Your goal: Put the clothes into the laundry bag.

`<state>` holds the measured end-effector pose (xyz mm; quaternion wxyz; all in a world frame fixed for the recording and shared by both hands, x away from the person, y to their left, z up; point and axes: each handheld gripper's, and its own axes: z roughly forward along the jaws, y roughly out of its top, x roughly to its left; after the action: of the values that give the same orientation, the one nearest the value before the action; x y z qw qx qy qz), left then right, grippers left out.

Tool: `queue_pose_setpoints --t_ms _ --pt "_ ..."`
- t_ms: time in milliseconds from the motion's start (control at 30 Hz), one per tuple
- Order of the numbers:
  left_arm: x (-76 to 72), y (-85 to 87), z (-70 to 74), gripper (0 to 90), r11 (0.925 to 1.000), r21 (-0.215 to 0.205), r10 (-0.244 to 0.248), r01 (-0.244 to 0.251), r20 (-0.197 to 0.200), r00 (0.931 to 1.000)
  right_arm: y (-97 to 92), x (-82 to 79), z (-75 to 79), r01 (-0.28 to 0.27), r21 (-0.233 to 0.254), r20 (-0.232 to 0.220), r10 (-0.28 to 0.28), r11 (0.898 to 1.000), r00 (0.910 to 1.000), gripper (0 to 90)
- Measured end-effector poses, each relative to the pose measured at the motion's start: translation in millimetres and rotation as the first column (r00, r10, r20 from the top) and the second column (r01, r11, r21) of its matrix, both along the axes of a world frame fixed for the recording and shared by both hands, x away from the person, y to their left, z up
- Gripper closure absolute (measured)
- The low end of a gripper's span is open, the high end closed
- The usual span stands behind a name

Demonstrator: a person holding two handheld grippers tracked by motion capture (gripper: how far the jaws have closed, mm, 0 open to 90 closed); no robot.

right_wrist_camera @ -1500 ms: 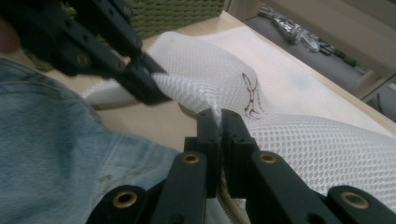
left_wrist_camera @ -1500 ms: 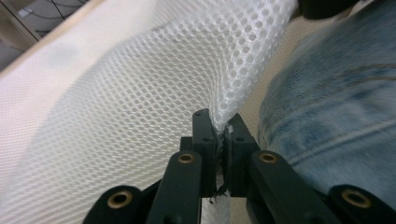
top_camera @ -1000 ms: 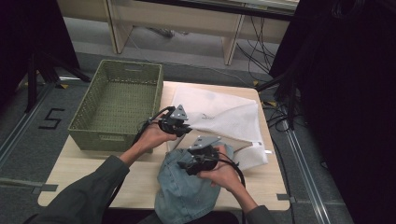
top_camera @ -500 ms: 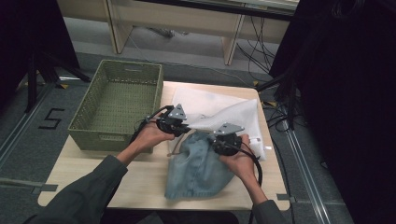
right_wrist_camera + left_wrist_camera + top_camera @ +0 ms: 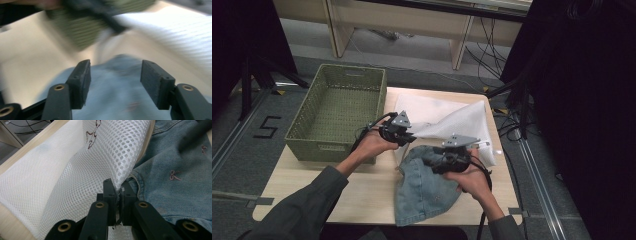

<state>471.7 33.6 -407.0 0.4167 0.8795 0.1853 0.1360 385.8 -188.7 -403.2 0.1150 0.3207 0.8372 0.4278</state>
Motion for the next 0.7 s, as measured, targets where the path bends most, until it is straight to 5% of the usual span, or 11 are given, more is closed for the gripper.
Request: queue_pose_setpoints --t_ms 100,167,200,300,367,467,533,633,700 --pt "-0.6 0.5 1.0 84.9 1.0000 0.004 -0.001 0.001 -0.002 1.0000 14.4 -20.6 -9.6 -0.118 -0.037 -0.046 0.116 0.992 0.9922 38.2" --pt "-0.6 0.3 0.8 84.9 1.0000 0.006 0.000 0.000 -0.001 1.0000 25.3 -27.9 -19.3 -0.171 -0.081 -0.085 0.164 0.982 0.9827 36.5" --pt "-0.5 0.3 0.7 84.9 1.0000 0.008 -0.003 0.003 0.001 1.0000 34.6 -31.8 -29.3 -0.212 -0.127 -0.111 0.199 0.969 0.9738 35.1" --pt "0.1 -0.4 0.1 84.8 0.9998 0.016 -0.011 0.011 0.000 0.9999 47.1 -33.1 -51.9 -0.251 -0.260 -0.116 0.228 0.932 0.9668 33.8" --pt "0.1 -1.2 -0.9 84.7 0.9999 0.014 -0.007 0.007 -0.006 1.0000 51.3 -30.7 -68.6 -0.245 -0.287 -0.141 0.212 0.926 0.9669 32.3" --pt "-0.9 -2.0 -1.5 84.5 0.9999 0.013 -0.003 0.003 -0.009 1.0000 54.3 -26.7 -88.1 -0.270 -0.339 -0.126 0.241 0.901 0.9623 32.6" --pt "-1.0 -1.7 -1.4 84.5 0.9999 0.013 0.000 0.000 -0.007 1.0000 56.0 -28.3 -88.1 -0.225 -0.361 -0.101 0.202 0.905 0.9743 47.5" --pt "-1.2 -0.7 -1.2 84.4 0.9998 0.019 -0.006 0.006 -0.007 1.0000 53.3 -26.6 -86.9 -0.220 -0.428 -0.036 0.226 0.876 0.9734 70.9" --pt "-1.7 -1.3 -0.9 84.5 0.9998 0.018 -0.010 0.010 0.000 1.0000 51.9 -24.6 -83.9 -0.205 -0.440 -0.014 0.222 0.874 0.9749 78.2"
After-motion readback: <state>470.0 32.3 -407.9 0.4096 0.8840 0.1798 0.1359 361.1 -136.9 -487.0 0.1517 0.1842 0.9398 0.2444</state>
